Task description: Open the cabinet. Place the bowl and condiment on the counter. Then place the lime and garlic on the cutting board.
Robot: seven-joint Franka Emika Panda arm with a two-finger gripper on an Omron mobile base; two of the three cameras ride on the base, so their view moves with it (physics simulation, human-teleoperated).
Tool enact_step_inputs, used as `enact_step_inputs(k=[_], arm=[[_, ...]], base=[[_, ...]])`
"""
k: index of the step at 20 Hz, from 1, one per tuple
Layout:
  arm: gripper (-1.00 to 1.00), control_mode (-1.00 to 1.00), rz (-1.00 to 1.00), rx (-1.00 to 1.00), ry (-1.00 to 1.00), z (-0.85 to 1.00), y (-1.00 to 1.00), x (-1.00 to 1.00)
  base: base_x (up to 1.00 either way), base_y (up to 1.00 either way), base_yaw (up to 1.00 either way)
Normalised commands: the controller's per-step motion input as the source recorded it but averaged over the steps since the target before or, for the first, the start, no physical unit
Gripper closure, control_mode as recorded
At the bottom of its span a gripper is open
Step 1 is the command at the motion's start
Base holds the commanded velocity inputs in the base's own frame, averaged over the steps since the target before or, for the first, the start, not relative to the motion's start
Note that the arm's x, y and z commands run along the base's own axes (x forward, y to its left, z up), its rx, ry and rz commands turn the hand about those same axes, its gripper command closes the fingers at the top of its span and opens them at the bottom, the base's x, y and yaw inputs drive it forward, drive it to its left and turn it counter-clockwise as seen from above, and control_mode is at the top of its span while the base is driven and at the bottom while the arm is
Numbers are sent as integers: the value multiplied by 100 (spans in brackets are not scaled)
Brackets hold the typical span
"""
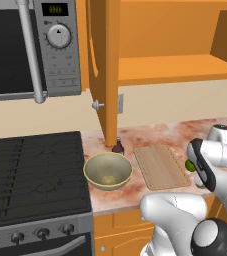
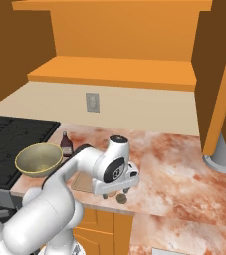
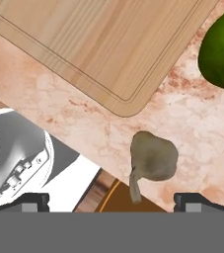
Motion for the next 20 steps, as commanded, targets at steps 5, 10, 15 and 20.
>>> enact_step_inputs(k=[5,10,15,20], arm=[[-100,-100,0,0,0,-10,0,0],[-100,-100,0,0,0,-6,0,2],[-100,-100,0,0,0,-3,-3,0],[-100,-100,0,0,0,-2,-11,0]], base=[[0,0,0],[0,0,0],[0,0,0],[0,0,0]])
